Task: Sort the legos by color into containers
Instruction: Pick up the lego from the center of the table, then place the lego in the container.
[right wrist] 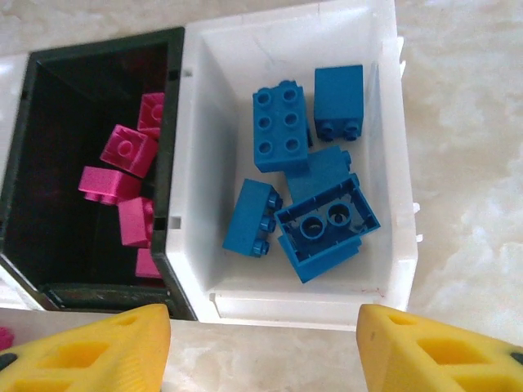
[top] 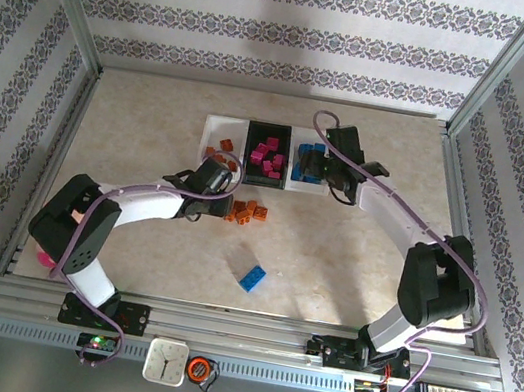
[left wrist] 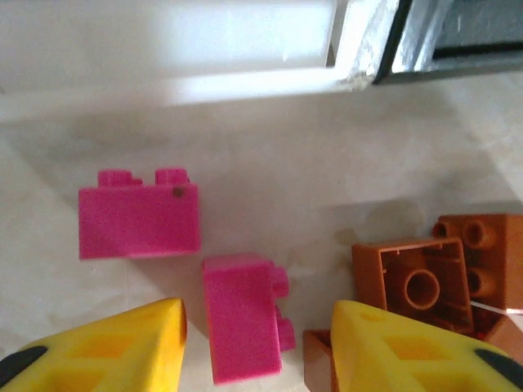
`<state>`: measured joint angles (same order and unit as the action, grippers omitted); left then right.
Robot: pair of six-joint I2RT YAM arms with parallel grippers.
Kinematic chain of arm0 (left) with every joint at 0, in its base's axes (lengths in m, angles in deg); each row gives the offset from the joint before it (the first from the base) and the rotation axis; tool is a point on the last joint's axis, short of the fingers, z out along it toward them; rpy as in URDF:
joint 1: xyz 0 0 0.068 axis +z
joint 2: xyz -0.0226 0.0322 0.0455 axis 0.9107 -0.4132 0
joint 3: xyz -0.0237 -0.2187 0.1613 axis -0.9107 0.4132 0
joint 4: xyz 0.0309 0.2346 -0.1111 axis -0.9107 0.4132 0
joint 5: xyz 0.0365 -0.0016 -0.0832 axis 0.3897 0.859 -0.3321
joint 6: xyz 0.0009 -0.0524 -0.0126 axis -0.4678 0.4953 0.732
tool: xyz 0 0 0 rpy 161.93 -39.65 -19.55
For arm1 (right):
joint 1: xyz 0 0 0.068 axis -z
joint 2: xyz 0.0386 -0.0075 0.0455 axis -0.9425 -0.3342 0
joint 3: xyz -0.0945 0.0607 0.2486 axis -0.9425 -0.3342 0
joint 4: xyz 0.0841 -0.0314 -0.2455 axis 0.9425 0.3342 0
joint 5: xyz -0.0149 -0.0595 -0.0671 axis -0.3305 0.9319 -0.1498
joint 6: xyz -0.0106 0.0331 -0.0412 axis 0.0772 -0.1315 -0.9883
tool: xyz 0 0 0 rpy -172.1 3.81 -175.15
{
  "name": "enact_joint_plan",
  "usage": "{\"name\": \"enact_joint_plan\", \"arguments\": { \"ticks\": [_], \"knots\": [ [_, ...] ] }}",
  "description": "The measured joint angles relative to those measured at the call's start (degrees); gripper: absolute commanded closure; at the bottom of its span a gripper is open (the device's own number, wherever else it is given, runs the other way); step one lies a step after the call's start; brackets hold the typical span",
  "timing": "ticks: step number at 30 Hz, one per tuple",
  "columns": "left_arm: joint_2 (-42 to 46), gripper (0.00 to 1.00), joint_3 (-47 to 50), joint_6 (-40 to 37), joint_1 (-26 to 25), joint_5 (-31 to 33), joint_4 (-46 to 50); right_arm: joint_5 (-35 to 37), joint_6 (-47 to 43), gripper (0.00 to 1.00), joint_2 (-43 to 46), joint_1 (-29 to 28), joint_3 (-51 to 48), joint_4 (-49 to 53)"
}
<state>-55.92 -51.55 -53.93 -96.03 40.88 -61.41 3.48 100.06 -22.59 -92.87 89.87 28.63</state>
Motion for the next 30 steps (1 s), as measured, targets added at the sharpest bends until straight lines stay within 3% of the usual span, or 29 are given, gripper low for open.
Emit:
{"name": "enact_joint_plan", "arguments": {
  "ticks": [11, 15, 20, 24, 30],
  "knots": [
    [-1.5, 0.78, 0.1, 0.0, 0.6, -0.2, -1.7, 0.0, 0.0, 0.38, 2.9, 0.0, -3.4, -0.9],
    [1.8, 0.8, 3.2, 0.5, 0.6, -1.0, -1.7, 0.0, 0.2, 0.38, 4.0, 0.0, -4.1, -1.1],
    [12.2, 0.8, 5.4, 1.4, 0.4, -2.0, 2.6, 0.0, 0.5, 0.38, 5.7, 0.0, -6.5, -2.6],
    [16.4, 0.8, -0.5, 1.4, -0.2, -3.2, 6.1, 0.0, 1.5, 0.38, 7.0, 0.0, -10.0, -3.4],
    [8.9, 0.8, -16.2, 1.0, -0.6, -5.0, 6.6, -0.1, 2.2, 0.38, 9.7, 0.0, -15.5, -3.8]
  ]
}}
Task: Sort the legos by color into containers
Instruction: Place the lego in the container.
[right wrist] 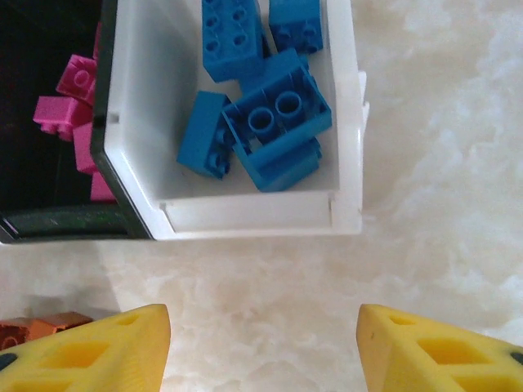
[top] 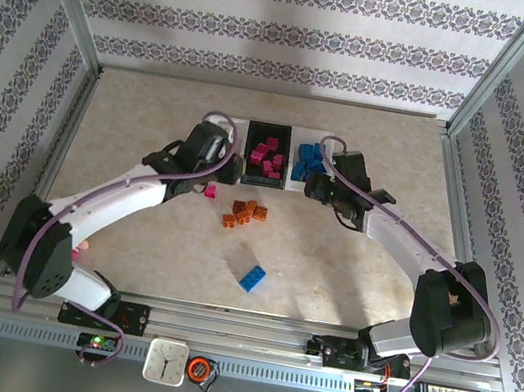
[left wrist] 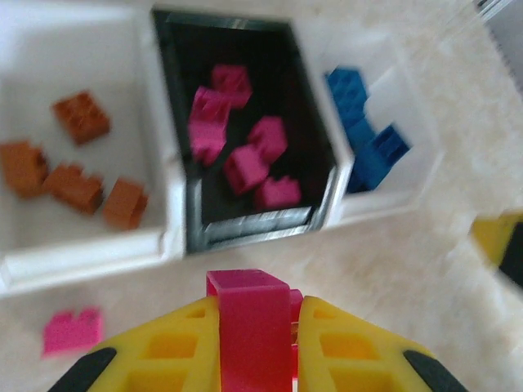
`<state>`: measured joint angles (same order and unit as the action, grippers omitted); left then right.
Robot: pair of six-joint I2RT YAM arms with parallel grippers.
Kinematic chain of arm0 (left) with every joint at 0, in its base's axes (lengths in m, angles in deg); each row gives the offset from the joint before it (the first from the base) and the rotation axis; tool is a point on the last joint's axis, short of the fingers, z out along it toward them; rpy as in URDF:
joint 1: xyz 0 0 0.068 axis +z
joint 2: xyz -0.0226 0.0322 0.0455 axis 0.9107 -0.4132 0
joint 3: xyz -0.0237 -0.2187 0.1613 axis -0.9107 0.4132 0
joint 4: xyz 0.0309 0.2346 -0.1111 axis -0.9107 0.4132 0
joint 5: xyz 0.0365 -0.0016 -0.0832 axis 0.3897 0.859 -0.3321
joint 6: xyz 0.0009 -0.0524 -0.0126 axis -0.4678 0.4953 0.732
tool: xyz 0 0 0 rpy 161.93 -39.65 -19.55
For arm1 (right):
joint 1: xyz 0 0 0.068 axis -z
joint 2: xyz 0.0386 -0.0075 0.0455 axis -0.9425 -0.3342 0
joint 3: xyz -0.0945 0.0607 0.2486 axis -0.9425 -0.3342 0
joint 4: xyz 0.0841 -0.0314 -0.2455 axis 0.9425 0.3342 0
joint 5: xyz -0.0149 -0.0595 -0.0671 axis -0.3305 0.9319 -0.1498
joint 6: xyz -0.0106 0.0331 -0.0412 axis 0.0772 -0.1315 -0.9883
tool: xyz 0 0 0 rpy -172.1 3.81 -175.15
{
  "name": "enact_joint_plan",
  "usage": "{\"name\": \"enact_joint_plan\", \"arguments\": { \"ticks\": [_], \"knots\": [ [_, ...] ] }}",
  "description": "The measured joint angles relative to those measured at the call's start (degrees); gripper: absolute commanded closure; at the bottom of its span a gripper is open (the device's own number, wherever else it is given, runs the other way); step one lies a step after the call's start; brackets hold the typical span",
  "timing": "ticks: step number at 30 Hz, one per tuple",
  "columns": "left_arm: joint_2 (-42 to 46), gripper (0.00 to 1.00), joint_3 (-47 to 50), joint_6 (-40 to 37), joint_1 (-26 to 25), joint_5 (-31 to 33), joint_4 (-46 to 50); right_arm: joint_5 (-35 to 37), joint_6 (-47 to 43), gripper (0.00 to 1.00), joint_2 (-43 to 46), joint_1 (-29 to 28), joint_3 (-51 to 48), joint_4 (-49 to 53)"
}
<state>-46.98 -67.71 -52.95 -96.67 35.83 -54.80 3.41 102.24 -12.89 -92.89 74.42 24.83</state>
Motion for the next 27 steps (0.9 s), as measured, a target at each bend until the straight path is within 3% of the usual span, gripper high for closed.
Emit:
{"name": "enact_joint_plan", "arguments": {
  "ticks": [10, 13, 19, 24, 27],
  "knots": [
    [-27.8, 0.81, -26.2, -2.3, 0.5, -1.1, 1.5, -0.4, 1.3, 0.38, 7.7, -3.0, -6.9, -0.1],
    [-33.0, 0.74, -29.7, -2.6, 1.0, -1.0, 2.9, -0.5, 1.4, 0.38, 9.3, -3.5, -8.7, -0.1],
    [-36.5, 0.44, -32.8, -2.8, 1.6, -1.0, 5.5, -0.5, 1.5, 0.38, 11.9, -4.1, -10.9, 0.3],
    [-35.7, 0.35, -33.0, -2.9, 1.6, -1.4, 5.4, -0.6, 1.7, 0.38, 12.8, -4.1, -11.0, 0.3],
    [-31.3, 0.31, -27.6, -2.8, 1.6, -2.8, 4.5, -0.8, 1.7, 0.38, 12.8, -4.4, -11.0, 0.3]
  ]
}}
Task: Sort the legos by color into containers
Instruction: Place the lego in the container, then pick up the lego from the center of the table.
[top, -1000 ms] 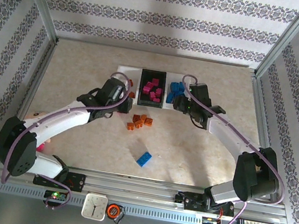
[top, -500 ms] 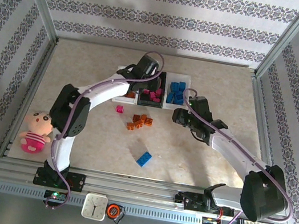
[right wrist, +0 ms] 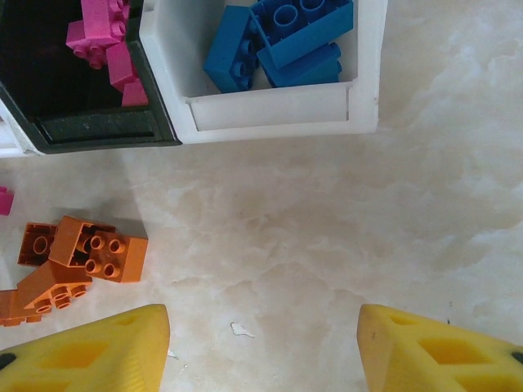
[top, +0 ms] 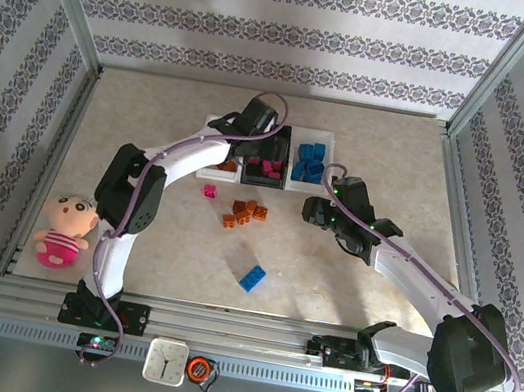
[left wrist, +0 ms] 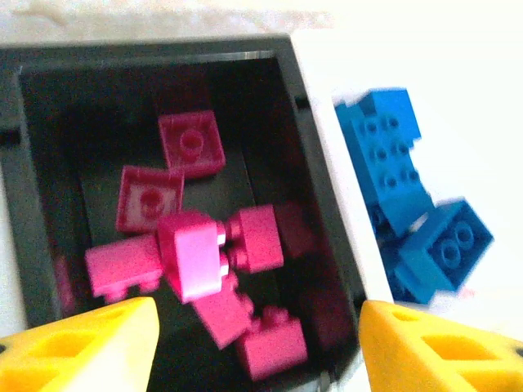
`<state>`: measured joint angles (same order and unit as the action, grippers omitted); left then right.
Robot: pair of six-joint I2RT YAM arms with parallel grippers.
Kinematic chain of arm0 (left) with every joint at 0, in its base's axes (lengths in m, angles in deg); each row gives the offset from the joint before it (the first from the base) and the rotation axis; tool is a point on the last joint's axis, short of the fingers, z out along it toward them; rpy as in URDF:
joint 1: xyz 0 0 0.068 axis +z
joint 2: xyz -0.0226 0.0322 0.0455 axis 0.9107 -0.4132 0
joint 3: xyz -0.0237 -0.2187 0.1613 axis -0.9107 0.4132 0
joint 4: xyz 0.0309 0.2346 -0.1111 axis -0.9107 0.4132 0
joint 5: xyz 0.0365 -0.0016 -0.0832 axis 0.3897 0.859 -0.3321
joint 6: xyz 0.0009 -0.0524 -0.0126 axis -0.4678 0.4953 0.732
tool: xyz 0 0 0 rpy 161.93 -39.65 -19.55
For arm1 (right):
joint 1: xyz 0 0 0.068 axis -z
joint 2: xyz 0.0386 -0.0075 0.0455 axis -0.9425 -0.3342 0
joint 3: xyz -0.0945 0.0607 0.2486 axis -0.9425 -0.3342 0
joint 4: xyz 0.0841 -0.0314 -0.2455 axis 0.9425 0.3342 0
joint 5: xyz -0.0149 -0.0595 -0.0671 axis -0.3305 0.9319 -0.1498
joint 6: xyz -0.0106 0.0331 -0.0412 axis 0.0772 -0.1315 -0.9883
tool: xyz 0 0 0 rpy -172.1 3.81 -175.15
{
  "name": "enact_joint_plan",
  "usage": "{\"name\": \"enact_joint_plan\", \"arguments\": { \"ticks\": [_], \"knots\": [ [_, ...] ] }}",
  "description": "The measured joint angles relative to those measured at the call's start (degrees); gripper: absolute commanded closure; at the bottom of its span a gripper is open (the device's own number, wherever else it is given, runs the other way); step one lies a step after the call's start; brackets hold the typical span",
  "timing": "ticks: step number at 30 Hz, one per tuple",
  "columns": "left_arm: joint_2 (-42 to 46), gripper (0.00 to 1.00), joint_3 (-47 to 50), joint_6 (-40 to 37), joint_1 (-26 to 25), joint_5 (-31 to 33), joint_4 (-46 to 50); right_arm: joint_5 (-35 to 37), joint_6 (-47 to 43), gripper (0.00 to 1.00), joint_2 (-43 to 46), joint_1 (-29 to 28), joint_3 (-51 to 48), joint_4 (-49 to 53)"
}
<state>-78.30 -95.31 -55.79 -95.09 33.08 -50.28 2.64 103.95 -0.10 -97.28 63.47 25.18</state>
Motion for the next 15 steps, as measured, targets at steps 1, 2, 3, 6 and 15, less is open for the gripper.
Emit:
{"name": "enact_joint_plan", "arguments": {
  "ticks": [1, 2, 3, 6, 15],
  "knots": [
    [2.6, 0.3, 3.1, 0.2, 0.0, -0.6, -0.6, -0.1, 0.0, 0.38, 0.0, 0.0, 0.0, 0.0],
    [5.0, 0.29, 5.7, 0.2, 0.0, -1.4, -1.2, -0.3, 0.0, 0.38, 0.0, -0.1, 0.0, 0.0],
    [8.5, 0.28, 9.4, 0.3, 0.0, -2.3, -2.3, -0.4, 0.0, 0.38, 0.0, -0.1, 0.0, 0.0],
    [19.0, 0.27, 20.2, 0.4, 0.0, -5.2, -5.7, -0.5, 0.0, 0.38, -0.2, -0.1, 0.0, 0.0],
    [39.1, 0.22, 49.6, 1.0, -0.3, -11.3, -12.7, -1.5, 0.4, 0.38, -3.8, -1.3, 0.5, -0.6]
  ]
}}
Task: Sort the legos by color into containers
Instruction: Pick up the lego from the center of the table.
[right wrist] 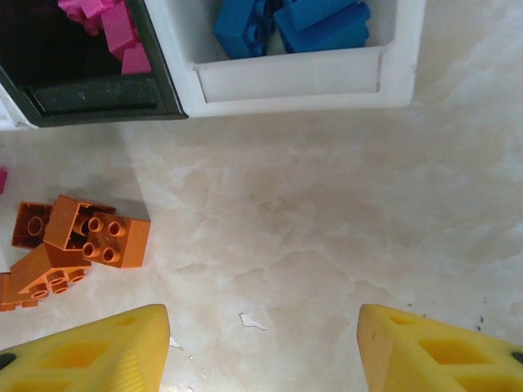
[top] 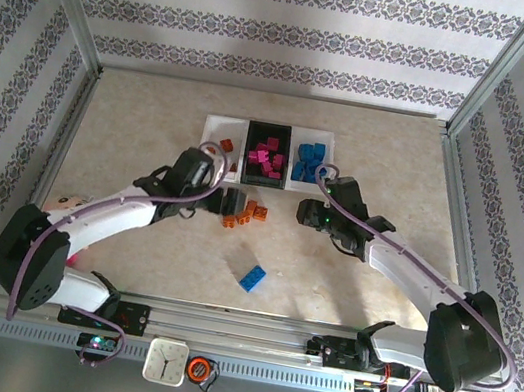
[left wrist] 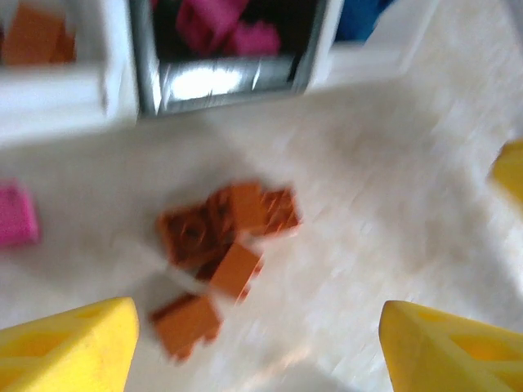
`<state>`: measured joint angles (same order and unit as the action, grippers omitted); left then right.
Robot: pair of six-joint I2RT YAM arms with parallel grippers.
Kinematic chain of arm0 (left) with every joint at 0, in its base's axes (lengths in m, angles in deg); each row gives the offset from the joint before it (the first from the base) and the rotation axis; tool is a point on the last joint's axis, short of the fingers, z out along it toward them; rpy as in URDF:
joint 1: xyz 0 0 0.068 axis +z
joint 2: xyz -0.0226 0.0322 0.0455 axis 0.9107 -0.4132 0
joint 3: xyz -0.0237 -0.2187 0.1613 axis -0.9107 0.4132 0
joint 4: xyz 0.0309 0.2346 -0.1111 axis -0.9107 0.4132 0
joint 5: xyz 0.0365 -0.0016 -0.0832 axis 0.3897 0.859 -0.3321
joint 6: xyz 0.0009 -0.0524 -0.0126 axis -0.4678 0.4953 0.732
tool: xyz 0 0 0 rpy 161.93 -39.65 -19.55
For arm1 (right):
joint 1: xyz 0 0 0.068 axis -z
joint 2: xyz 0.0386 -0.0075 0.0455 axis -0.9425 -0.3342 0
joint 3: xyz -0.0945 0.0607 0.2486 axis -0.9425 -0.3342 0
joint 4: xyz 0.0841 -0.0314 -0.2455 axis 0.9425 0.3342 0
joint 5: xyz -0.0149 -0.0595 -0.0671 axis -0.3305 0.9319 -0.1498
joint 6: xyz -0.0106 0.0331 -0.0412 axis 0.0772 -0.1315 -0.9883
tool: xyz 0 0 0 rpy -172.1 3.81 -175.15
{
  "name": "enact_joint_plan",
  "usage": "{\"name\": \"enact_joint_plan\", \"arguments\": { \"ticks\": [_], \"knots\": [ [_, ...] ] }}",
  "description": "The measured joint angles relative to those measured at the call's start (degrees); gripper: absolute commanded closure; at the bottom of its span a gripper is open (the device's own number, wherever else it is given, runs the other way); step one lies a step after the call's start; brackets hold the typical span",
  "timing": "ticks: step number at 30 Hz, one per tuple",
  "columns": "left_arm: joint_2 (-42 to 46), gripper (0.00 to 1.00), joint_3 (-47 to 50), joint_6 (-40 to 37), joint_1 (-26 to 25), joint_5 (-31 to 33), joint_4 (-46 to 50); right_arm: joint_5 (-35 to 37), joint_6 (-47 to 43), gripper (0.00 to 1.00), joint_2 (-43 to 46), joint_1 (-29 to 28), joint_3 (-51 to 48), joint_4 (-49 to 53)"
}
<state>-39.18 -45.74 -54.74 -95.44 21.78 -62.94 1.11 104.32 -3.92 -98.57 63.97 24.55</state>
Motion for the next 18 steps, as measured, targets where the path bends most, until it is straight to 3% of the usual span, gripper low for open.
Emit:
{"name": "enact_joint_plan", "arguments": {
  "ticks": [6, 18],
  "knots": [
    [-0.1, 0.22, 8.2, 1.1, -0.2, -0.9, -2.3, 0.0, 0.5, 0.38, -1.9, -1.4, 1.6, -1.0],
    [-11.7, 0.27, 3.5, -0.5, -0.2, -1.9, -8.8, 0.1, 0.5, 0.37, -2.0, -2.1, 2.3, -1.0]
  ]
}}
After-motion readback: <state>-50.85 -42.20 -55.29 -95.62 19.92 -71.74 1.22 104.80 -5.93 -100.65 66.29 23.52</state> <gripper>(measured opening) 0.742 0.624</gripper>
